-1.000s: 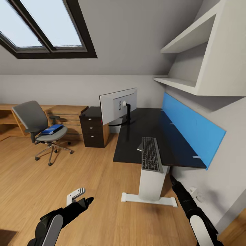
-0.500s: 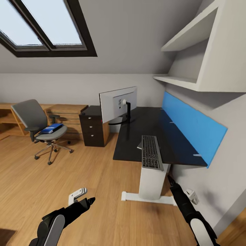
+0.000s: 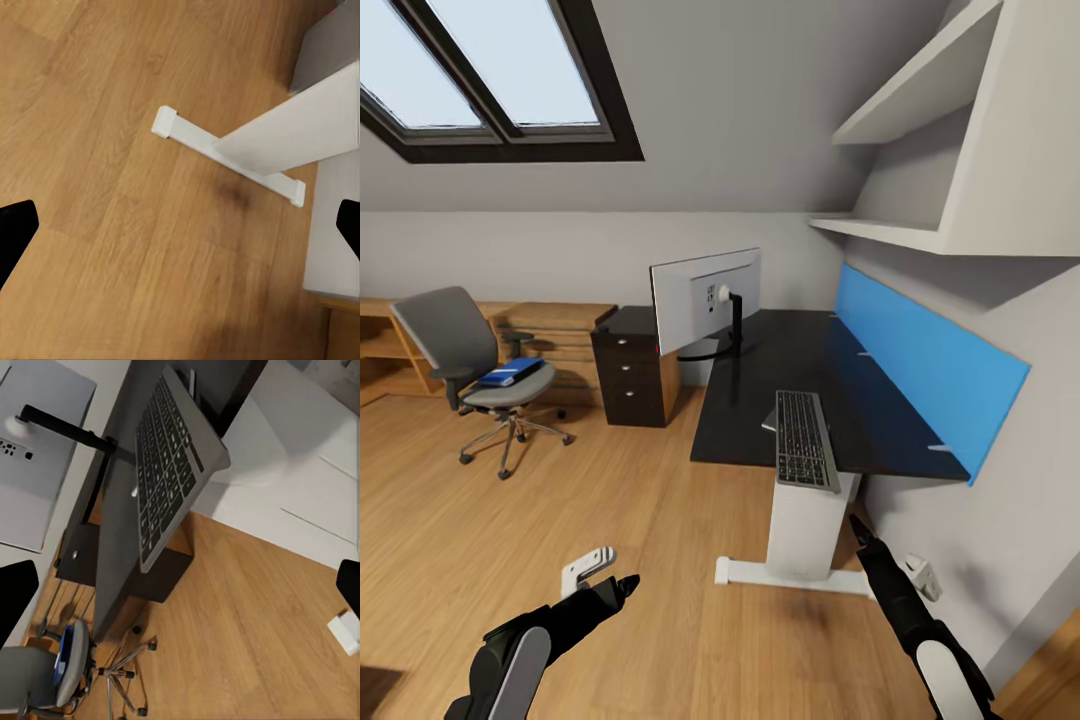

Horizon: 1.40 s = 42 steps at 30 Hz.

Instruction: In the bedroom, organize the workspace by keeping the computer under the desk, ensuring the monitor is on the desk, placing the keyboard on the desk next to the monitor, placing the mouse on the desk next to the keyboard, moving the folder from the swivel chair onto the desk next to the mouse, stacking the notebook on top of the folder with the pen on top of the notebook, and positioning the swivel chair next to the desk.

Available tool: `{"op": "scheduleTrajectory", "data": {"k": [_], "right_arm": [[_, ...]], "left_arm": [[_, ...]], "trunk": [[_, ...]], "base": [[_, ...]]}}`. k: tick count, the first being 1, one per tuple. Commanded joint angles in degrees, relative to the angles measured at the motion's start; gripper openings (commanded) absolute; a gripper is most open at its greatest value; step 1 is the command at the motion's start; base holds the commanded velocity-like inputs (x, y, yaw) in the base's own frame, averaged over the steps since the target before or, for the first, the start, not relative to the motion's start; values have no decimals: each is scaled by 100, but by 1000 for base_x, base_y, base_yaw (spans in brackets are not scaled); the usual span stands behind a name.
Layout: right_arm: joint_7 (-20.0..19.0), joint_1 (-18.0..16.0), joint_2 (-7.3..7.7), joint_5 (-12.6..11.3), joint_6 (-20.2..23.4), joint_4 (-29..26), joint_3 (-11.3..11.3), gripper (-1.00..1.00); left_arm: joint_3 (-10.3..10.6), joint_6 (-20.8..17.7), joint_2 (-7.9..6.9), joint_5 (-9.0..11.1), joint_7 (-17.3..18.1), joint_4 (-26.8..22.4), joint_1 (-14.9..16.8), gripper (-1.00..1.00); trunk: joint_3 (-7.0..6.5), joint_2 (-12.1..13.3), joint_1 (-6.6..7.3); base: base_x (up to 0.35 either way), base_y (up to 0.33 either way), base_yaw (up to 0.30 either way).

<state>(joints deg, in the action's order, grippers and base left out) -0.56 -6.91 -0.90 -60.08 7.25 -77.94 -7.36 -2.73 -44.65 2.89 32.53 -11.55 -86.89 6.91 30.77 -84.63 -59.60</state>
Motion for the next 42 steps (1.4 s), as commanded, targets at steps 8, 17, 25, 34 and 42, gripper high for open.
{"op": "scheduleTrajectory", "data": {"k": [8, 17, 25, 34, 42], "right_arm": [[6, -3, -6, -30, 40, -2, -8, 100], [27, -37, -40, -119, 70, 335, 6, 100], [29, -66, -207, -95, -382, 511, 17, 100], [-19, -416, -343, -105, -1160, 1266, 58, 100], [-40, -442, -550, -169, -1198, 1212, 61, 100]], "left_arm": [[326, 355, 10, 52, -32, -561, -278, 100], [569, 604, -7, 53, -40, -570, -338, 100], [571, 606, -8, 46, -46, -551, -339, 100], [573, 607, -20, 67, -41, -489, -339, 100], [570, 628, -25, 70, -32, -383, -339, 100]], "trunk": [[150, -326, -176], [312, -687, -374], [455, -1007, -550], [473, -1048, -572], [473, -1048, -572]], "base": [[0, 0, 0], [0, 0, 0], [0, 0, 0], [0, 0, 0], [6, 5, 0]]}}
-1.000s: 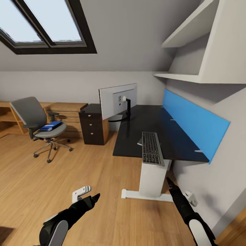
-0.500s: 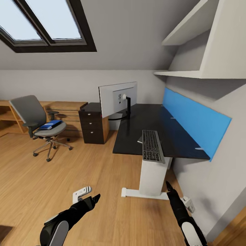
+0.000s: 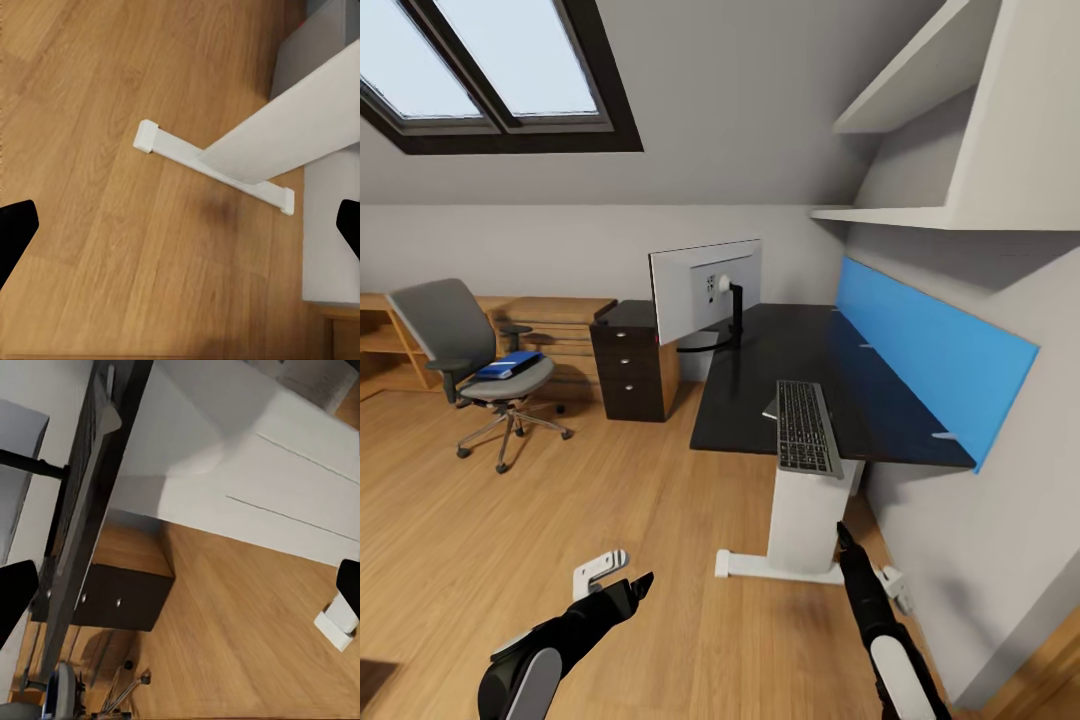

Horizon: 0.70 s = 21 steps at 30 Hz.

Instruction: In the bedroom, organize the workspace by keeping the computer under the desk, ensuring the monitor is on the desk, placing the keyboard on the desk next to the monitor, placing the mouse on the desk next to the keyboard, moving the folder from the swivel chair onto the desk next to the mouse, stacking the notebook on top of the folder with the pen on top of the notebook, and positioning the swivel chair next to the desk.

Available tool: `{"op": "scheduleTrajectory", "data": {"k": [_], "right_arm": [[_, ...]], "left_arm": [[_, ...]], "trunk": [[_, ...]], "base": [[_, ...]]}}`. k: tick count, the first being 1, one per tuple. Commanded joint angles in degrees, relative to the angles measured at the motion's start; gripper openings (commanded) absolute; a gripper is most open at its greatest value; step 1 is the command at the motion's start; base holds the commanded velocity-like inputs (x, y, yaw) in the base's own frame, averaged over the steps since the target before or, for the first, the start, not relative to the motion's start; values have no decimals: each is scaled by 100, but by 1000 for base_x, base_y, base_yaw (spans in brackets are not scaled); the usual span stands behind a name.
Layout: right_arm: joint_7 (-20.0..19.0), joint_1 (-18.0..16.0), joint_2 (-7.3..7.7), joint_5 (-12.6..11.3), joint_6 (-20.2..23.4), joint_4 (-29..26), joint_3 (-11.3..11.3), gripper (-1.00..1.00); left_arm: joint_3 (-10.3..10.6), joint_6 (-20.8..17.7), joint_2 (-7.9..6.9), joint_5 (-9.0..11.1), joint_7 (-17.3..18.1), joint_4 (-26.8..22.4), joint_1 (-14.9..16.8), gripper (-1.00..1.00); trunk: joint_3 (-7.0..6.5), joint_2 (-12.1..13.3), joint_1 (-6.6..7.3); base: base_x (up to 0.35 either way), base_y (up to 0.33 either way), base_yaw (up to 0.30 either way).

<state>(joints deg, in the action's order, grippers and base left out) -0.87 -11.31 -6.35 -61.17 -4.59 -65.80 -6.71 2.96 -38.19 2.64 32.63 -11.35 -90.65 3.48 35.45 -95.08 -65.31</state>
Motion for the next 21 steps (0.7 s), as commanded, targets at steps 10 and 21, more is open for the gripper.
{"op": "scheduleTrajectory", "data": {"k": [10, 21], "right_arm": [[-20, -3, -163, -563, -23, -85, 3, 100], [-699, -3, -163, -589, -32, -197, -16, 100]], "left_arm": [[3, -13, 0, 47, -53, 4, 3, 100], [3, -13, 0, 47, -66, 10, 3, 100]], "trunk": [[6, -3, 0], [-120, 278, 154]], "base": [[231, 199, 0], [47, 36, 0]]}}
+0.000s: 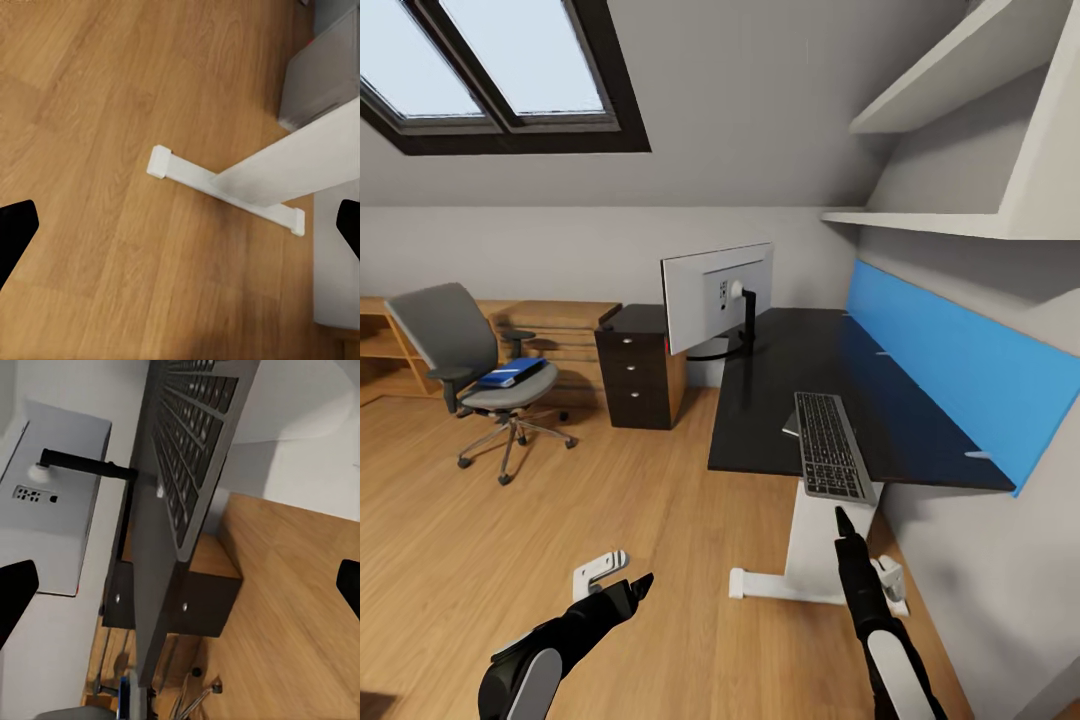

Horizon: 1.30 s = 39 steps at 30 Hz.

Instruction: In the bedroom, organize the workspace by keeping the computer under the desk, ensuring the monitor is on the desk, placing the keyboard on the desk next to the monitor, placing the mouse on the desk next to the keyboard, moving the folder from the swivel chair onto the desk next to the mouse, stacking the notebook on top of the folder with the pen on top of the notebook, and positioning the swivel chair next to the desk.

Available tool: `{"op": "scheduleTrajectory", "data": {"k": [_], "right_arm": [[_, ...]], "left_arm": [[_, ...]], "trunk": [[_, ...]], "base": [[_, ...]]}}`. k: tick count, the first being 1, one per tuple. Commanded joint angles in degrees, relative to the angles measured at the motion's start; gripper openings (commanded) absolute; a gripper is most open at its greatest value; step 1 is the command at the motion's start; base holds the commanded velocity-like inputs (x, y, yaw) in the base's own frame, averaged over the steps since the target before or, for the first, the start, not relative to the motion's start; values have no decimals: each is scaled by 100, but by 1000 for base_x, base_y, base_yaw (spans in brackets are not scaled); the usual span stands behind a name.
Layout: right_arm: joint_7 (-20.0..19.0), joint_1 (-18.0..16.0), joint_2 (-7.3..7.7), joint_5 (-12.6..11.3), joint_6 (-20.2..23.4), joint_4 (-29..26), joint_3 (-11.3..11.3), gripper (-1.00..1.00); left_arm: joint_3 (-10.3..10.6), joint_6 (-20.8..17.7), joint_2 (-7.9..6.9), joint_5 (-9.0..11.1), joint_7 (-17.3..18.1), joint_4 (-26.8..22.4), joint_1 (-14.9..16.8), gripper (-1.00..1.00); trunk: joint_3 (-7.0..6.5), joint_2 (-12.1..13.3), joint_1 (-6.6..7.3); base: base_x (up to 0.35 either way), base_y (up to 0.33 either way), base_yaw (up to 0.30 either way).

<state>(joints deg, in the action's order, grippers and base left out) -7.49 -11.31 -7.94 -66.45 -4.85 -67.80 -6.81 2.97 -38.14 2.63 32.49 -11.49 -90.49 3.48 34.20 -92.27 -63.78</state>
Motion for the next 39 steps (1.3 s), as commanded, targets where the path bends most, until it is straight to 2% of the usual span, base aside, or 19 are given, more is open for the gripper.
{"op": "scheduleTrajectory", "data": {"k": [1, 8, 14, 15, 17, 18, 19, 21, 30, 39], "right_arm": [[-54, -5, -1, -58, -6, 5, -12, 100], [-84, -8, 10, -53, -64, 4, -71, 100], [-72, -7, 12, -93, -486, 10, -111, 100], [-68, -9, 12, -167, -529, 14, -120, 100], [-56, -7, 16, -578, -574, 19, -184, 100], [-49, -8, 32, -925, -580, 20, -208, 100], [-46, -8, 44, -1143, -579, 38, -220, 100], [-44, -8, 51, -1278, -578, 77, -223, 100], [-42, -8, 56, -1368, -578, 108, -224, 100], [-42, -12, 56, -1371, -578, 171, -200, 100]], "left_arm": [[2, -18, 0, 62, -50, -6, 3, 100], [9, -12, 0, 66, -46, 4, 3, 100], [5, -7, 0, 70, -46, 5, 4, 100], [4, -11, 0, 68, -46, 5, 4, 100], [3, -16, 0, 72, -46, 5, 4, 100], [-1, -20, 0, 84, -43, 2, 4, 100], [-8, -24, 0, 95, -40, -7, 3, 100], [-30, -26, 2, 103, -38, -16, 3, 100], [-63, -19, 9, 100, -54, -21, 3, 100], [-51, -19, -1, 101, -40, 29, 5, 100]], "trunk": [[6, -3, 0], [6, -3, 0], [6, -3, 0], [6, -3, 0], [6, -3, 0], [6, -3, 0], [6, -3, 0], [6, -3, 0], [167, -364, -197], [167, -364, -197]], "base": [[2, 2, 0], [0, 0, 0], [72, 0, 0], [24, 0, 0], [10, 0, 0], [4, 0, 0], [2, 0, 0], [1, 0, 0], [0, 0, 0], [29, 21, 0]]}}
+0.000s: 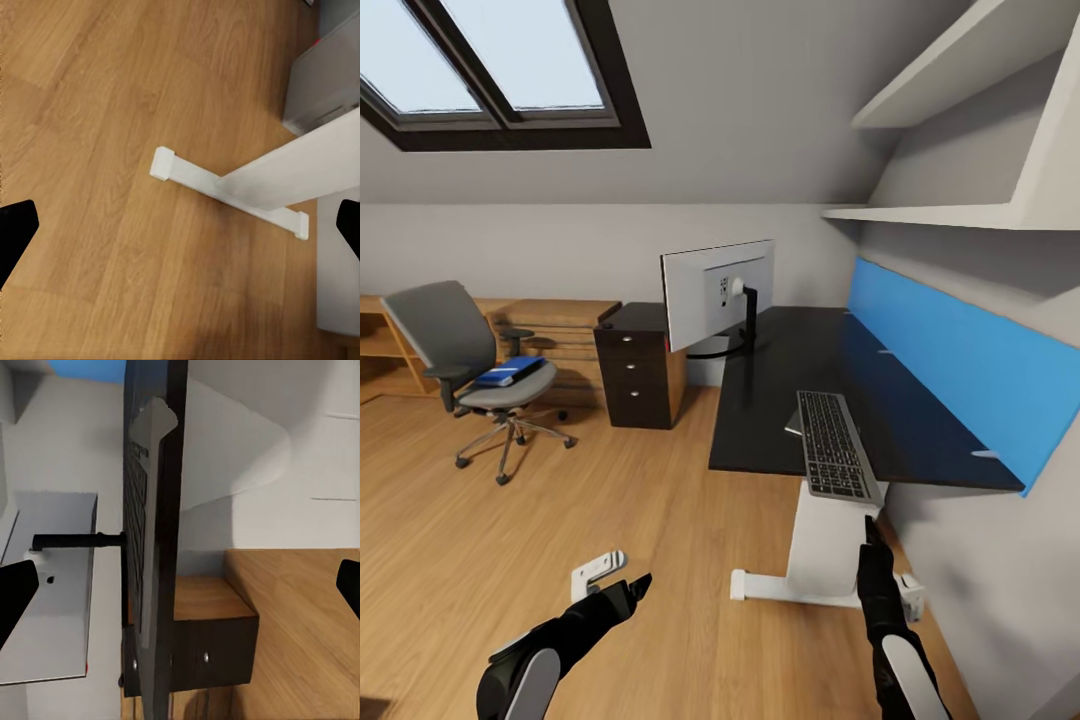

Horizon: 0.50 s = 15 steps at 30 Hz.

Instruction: In the bedroom, organize the workspace by keeping the computer under the desk, ensuring the monitor is on the desk, placing the keyboard on the desk next to the monitor, placing the mouse on the desk next to the keyboard, moving the folder from the swivel chair onto the desk next to the mouse, stacking the notebook on top of the folder with the pen on top of the notebook, and positioning the swivel chair next to the desk.

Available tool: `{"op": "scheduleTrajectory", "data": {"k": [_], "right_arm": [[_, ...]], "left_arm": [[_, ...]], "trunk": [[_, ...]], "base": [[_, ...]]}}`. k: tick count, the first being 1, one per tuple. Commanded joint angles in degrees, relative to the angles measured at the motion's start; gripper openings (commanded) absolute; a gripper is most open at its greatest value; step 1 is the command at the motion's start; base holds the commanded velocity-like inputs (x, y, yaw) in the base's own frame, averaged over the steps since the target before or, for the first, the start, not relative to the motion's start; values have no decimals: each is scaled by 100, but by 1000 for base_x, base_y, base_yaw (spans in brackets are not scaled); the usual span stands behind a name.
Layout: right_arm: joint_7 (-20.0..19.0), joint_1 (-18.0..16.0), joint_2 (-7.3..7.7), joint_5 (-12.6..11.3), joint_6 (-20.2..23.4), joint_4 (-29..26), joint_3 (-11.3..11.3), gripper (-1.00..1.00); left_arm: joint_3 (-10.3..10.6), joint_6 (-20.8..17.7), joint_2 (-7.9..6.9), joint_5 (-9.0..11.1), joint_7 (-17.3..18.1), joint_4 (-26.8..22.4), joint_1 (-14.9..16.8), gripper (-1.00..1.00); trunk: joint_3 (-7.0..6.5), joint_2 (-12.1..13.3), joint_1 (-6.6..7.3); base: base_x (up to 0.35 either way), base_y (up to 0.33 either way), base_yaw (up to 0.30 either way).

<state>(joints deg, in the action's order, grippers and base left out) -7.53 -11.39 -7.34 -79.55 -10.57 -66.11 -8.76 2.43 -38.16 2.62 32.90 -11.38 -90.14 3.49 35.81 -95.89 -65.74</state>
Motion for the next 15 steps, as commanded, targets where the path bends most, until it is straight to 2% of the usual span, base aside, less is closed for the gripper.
{"op": "scheduleTrajectory", "data": {"k": [1, 7, 12, 15], "right_arm": [[-38, -4, -4, -61, -7, 6, -5, 100], [-38, -1, 3, -55, -2, 19, -3, 100], [-38, -3, 5, -52, -2, 19, -3, 100], [-38, -3, 4, -52, 0, 19, -3, 100]], "left_arm": [[2, -17, 0, 60, -51, 0, 3, 100], [14, -11, 1, 66, -22, 26, 2, 100], [13, -8, 1, 61, -14, 31, 2, 100], [17, -13, 1, 54, -26, 31, 2, 100]], "trunk": [[6, -3, -1], [6, -3, -1], [6, -3, -1], [6, -3, -1]], "base": [[177, 124, 0], [72, 43, 0], [205, 136, 0], [69, 45, 0]]}}
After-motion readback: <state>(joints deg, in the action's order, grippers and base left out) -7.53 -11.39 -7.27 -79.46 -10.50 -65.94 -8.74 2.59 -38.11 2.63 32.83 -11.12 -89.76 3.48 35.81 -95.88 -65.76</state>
